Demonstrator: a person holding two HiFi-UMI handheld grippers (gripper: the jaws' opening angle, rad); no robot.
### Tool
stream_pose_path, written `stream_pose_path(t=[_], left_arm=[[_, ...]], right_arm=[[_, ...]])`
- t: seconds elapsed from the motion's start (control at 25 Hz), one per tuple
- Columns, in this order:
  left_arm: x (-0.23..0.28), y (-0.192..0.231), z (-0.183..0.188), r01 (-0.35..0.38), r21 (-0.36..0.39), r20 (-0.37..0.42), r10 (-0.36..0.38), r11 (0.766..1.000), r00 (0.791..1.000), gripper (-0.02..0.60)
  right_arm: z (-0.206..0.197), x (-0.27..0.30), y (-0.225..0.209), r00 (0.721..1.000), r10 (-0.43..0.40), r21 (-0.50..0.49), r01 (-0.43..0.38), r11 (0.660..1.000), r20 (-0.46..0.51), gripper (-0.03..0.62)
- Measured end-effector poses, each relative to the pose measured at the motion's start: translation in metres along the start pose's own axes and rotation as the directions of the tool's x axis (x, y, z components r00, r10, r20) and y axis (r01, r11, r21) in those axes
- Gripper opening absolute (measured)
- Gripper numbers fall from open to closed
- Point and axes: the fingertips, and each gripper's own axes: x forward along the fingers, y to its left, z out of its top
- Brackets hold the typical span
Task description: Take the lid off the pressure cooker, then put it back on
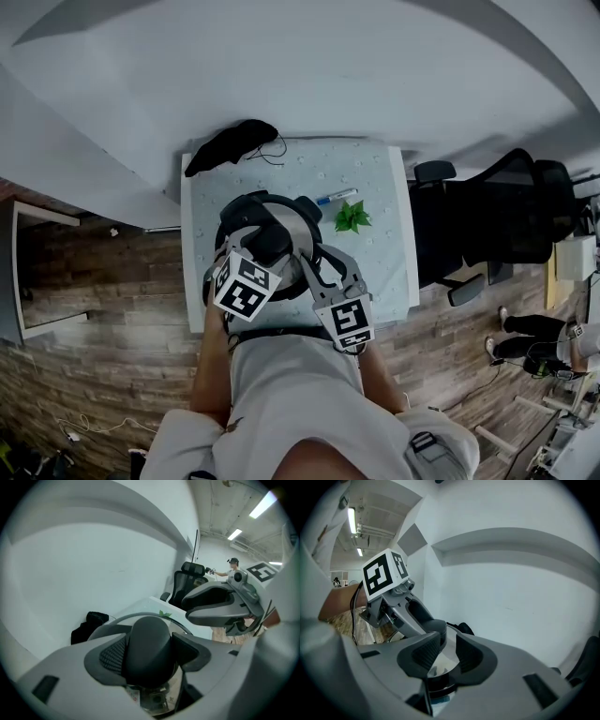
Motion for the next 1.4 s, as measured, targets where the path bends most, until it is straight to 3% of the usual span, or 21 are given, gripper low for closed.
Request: stream_pose_path(t=[0.12, 0.24, 0.44, 0.64, 1.04, 1.4], left_arm=[[-0.011, 0.001, 0.013, -0.016, 0.021, 0.091, 0.014, 1.0, 0.996, 0.304], [-0.027, 0.007, 0.022, -0.07, 0.043, 0.198, 0.06, 0.997, 0.978, 0.296], [-0.055, 0.016, 0.023, -0.144, 0.003, 0.372, 0.133, 0.99, 0.919, 0.27], [-0.076, 0.022, 0.007, -0.178, -0.056, 0.458, 0.184, 0.982, 0.87, 0.253], [-0.091, 0.031, -0.019, -0.144, -0.062, 0.475, 0.156, 0.988, 0.866, 0.245], [-0.096, 0.036, -0.028, -0.133, -0.06, 0.456, 0.146, 0.989, 0.878, 0.245]], right_arm=[[0.004, -0.002, 0.002, 1.0, -0.019, 0.0, 0.019, 1.0, 0.01, 0.107], [0.007, -0.004, 0.004, 0.999, -0.045, 0.012, 0.044, 0.999, 0.025, 0.106], [0.011, -0.008, 0.008, 0.996, -0.083, 0.028, 0.082, 0.996, 0.045, 0.106], [0.014, -0.01, 0.02, 0.992, -0.114, 0.032, 0.112, 0.993, 0.054, 0.106], [0.019, -0.006, 0.046, 0.99, -0.136, 0.028, 0.135, 0.99, 0.047, 0.104], [0.026, -0.001, 0.054, 0.988, -0.143, 0.025, 0.142, 0.99, 0.054, 0.104]])
